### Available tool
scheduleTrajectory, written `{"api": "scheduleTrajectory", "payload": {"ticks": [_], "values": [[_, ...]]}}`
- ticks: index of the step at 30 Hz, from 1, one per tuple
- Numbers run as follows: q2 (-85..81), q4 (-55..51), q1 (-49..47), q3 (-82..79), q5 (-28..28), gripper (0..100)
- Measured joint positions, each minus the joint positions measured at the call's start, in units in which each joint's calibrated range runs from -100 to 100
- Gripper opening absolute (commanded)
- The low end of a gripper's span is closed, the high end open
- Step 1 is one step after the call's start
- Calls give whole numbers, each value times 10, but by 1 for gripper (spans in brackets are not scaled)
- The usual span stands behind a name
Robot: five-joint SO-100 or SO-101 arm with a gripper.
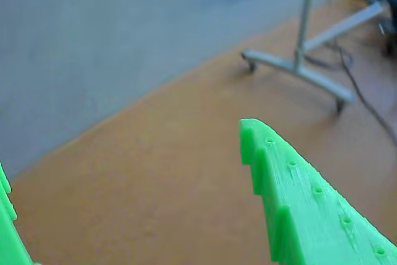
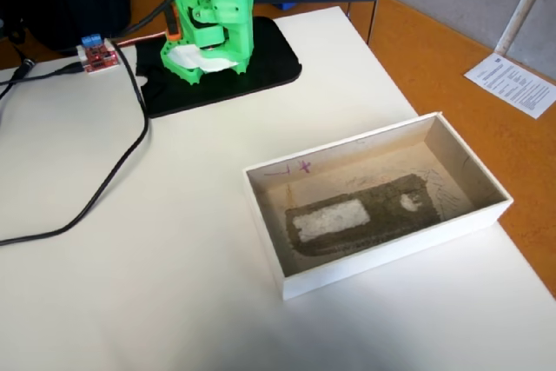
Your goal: Remove orange objects from table
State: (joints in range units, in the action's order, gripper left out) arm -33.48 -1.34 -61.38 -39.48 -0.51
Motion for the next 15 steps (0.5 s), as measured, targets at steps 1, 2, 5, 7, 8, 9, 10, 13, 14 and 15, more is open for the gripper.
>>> {"api": "scheduleTrajectory", "payload": {"ticks": [1,2,5,7,8,9,10,13,14,15], "values": [[-6,-33,40,-5,-16,40],[-12,-66,86,-18,-27,40],[-25,-145,247,-77,-24,40],[-43,-188,362,-103,-25,40],[-54,-217,421,-109,-21,40],[-71,-261,490,-114,-16,40],[-79,-287,532,-116,-14,40],[-161,-378,638,-195,6,40],[-202,-410,676,-229,7,40],[-247,-444,692,-262,14,40]]}}
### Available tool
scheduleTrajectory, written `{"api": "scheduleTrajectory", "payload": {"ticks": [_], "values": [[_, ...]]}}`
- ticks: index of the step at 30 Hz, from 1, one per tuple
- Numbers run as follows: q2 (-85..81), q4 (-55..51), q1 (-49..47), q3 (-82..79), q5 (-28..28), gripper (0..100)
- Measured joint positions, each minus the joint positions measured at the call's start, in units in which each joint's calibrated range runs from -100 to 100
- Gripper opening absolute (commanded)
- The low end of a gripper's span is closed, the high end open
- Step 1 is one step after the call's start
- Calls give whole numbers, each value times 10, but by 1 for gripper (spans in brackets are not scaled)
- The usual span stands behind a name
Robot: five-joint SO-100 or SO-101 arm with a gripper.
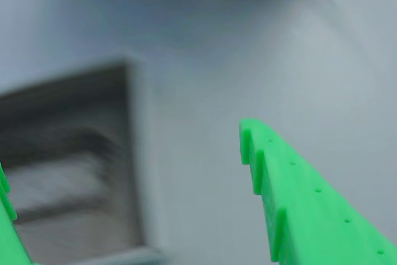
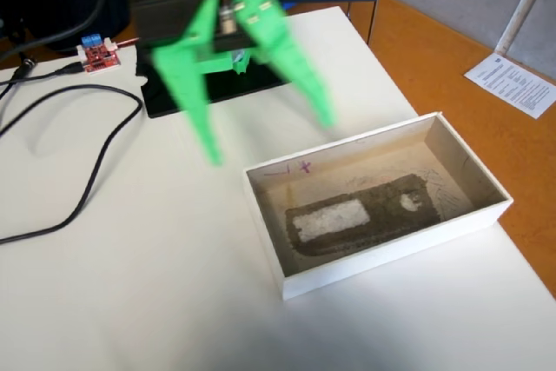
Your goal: Remove orange objects from table
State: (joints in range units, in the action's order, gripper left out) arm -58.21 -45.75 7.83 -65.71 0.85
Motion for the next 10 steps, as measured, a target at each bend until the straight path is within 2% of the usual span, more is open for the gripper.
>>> {"api": "scheduleTrajectory", "payload": {"ticks": [6,9,10], "values": [[-254,-241,41,-127,26,40],[-337,-289,62,-209,33,40],[-371,-290,71,-244,53,40]]}}
